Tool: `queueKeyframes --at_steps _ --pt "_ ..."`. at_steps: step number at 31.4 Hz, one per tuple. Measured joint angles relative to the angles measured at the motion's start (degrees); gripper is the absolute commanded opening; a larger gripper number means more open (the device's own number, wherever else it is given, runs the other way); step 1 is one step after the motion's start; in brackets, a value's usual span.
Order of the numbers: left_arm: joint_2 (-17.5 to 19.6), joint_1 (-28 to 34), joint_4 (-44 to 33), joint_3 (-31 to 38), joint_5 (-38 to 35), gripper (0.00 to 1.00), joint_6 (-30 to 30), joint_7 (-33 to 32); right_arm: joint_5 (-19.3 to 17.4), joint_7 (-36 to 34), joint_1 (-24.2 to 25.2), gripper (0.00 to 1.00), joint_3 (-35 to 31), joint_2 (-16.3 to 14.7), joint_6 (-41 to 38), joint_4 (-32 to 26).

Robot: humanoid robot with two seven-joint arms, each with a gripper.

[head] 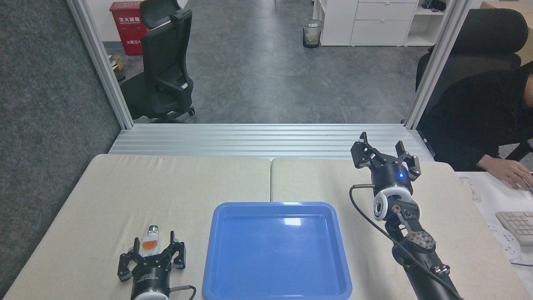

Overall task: Pick up switch part and place in tray
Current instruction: 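Lower the left gripper onto the white-orange switch part and close it, then carry the switch part with the left gripper over the blue tray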

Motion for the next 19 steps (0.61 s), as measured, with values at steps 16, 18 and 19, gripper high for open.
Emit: queueKeyframes --at_steps 16,18,19 --pt "0.3 0.3 0.5 -0.2 0.8 0.0 2.9 -4.5 0.0 0.0 0.0 1.0 0.1 0.0 0.0 0.0" --pt "0.4 0.3 0.0 -0.2 0.7 0.0 3.0 -5.3 0.0 0.0 0.0 1.0 0.1 0.0 0.0 0.0" --pt "0.5 0.2 -0.3 -0.2 0.7 0.0 3.0 -5.7 0.0 0.0 0.0 1.0 0.2 0.0 0.0 0.0"
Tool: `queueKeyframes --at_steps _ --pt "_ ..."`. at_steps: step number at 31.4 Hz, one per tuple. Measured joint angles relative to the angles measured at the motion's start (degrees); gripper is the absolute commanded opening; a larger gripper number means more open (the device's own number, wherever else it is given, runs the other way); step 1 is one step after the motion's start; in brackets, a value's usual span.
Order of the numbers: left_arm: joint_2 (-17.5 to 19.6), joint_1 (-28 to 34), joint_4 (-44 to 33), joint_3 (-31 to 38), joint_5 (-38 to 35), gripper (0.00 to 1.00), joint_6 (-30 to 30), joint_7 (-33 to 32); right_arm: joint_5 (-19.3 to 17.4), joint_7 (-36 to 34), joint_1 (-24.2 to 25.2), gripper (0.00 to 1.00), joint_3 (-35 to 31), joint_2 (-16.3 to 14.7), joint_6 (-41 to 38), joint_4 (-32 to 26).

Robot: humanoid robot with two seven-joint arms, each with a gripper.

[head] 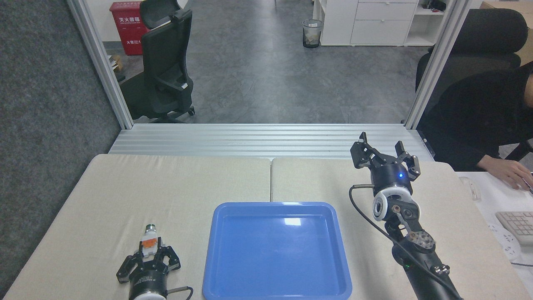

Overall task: Pick up switch part and place in tray
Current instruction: 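Carry the switch part with the left gripper over the blue tray, then open the left gripper to release the part into the tray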

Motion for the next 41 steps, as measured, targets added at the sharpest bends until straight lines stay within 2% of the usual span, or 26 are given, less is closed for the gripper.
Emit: queueKeyframes --at_steps 8,15,21,27,32,41 --pt "0.5 -2.0 -5.0 -0.1 -0.2 0.0 0.8 -5.5 0.0 0.0 0.0 1.0 0.0 0.0 0.0 0.0" --pt "-0.9 -6.2 -10.2 -2.1 -0.3 0.0 -2.2 -9.7 0.0 0.0 0.0 1.0 0.0 0.0 0.0 0.0" --pt "-3.8 -8.7 -12.6 -7.5 -0.5 0.0 -2.1 -11.8 0.0 0.0 0.0 1.0 0.0 0.0 0.0 0.0" --pt "-6.0 -9.8 -12.0 -14.9 -0.6 0.0 1.4 -13.7 0.0 0.0 0.0 1.0 0.0 -0.1 0.0 0.0" --pt "-7.3 -8.8 -10.6 -20.0 -0.9 0.0 3.3 -18.6 0.0 0.0 0.0 1.0 0.0 -0.1 0.0 0.0" --pt "-8.6 -7.0 -8.5 -26.0 -2.3 0.0 6.8 -21.1 0.0 0.0 0.0 1.0 0.0 -0.1 -0.1 0.0"
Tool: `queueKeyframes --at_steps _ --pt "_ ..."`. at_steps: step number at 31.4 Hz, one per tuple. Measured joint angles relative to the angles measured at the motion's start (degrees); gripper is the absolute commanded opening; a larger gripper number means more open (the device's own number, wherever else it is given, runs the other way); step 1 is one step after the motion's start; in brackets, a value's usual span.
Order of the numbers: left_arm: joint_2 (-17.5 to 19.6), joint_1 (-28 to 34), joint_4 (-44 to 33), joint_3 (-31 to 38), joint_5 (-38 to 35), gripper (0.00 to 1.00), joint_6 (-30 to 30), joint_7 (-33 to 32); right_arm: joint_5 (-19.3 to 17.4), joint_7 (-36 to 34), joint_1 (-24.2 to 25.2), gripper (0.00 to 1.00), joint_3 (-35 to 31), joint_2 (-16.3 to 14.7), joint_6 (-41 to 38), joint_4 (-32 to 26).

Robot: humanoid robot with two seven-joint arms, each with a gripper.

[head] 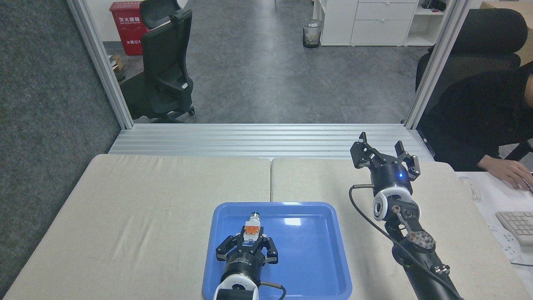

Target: Pick up switch part and place in tray

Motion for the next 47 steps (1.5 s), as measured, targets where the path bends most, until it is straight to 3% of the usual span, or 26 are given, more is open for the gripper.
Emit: queueKeyframes --at_steps 2,3,4,5,6,7,15,22,25,35,47 --pt "-0.2 0.2 0.3 -1.0 -0.2 0.01 0.8 -0.2 0.0 0.0 0.0 1.0 0.0 0.0 0.0 0.0" --pt "-0.3 0.3 0.4 -1.5 -0.3 0.05 1.1 -0.3 0.0 0.0 0.0 1.0 0.0 0.0 0.0 0.0" --pt "-0.4 0.4 0.5 -1.8 -0.4 0.17 1.4 -0.3 0.0 0.0 0.0 1.0 0.0 0.0 0.0 0.0" --pt "-0.5 0.5 0.7 -2.2 -0.5 0.46 1.6 -0.3 0.0 0.0 0.0 1.0 0.0 0.0 0.0 0.0" --pt "-0.6 0.5 0.8 -2.6 -0.6 0.97 1.7 -0.3 0.0 0.0 0.0 1.0 0.0 0.0 0.0 0.0" --pt "-0.7 0.6 0.9 -3.0 -0.6 1.0 1.9 -0.3 0.0 0.0 0.0 1.0 0.0 0.0 0.0 0.0" --pt "-1.2 -0.4 0.3 -4.8 -0.7 1.0 3.1 4.5 0.0 0.0 0.0 1.0 0.0 0.0 0.0 0.0" --pt "-1.0 -6.8 -0.9 -2.1 -0.5 1.0 2.6 8.5 0.0 0.0 0.0 1.0 -0.1 0.0 0.0 0.0" --pt "0.1 -10.1 -0.2 0.5 -0.2 1.0 -1.5 11.9 0.0 0.0 0.0 1.0 -0.1 0.0 0.0 0.0" --pt "7.0 -16.0 6.1 13.9 6.2 1.0 -25.5 24.5 0.0 0.0 0.0 1.0 -0.1 0.0 0.0 0.0" --pt "14.4 -17.0 15.8 24.9 10.9 1.0 -31.9 30.5 0.0 0.0 0.0 1.0 -0.1 0.0 0.0 0.0"
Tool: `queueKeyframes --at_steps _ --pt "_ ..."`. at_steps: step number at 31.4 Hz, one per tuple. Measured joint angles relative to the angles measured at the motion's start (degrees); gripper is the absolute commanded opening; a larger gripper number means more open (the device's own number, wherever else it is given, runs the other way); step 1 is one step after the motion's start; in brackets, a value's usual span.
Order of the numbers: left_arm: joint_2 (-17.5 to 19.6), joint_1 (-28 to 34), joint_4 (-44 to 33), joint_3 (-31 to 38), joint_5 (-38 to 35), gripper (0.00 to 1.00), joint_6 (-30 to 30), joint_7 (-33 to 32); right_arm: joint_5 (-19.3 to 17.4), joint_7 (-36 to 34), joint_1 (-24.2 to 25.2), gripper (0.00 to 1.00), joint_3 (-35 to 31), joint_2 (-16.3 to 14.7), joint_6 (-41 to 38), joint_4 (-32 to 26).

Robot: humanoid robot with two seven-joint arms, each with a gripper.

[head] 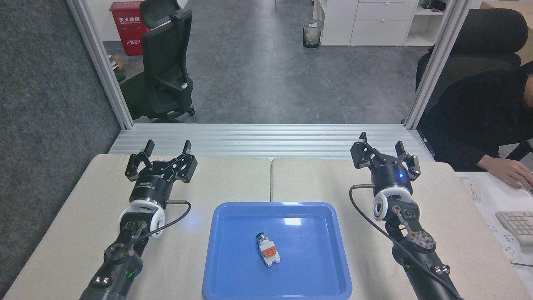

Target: Pick up switch part and place in tray

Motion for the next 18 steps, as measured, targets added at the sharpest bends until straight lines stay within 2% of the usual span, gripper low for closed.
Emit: queueKeyframes --at_steps 7,18 --pt "2.5 2.3 2.4 3.2 0.9 1.0 -2.8 0.2 0.0 0.0 0.0 1.0 0.0 0.0 0.0 0.0" --pt "4.9 3.6 3.2 6.4 1.5 1.0 -3.6 0.0 0.0 0.0 0.0 1.0 -0.1 0.0 0.0 0.0"
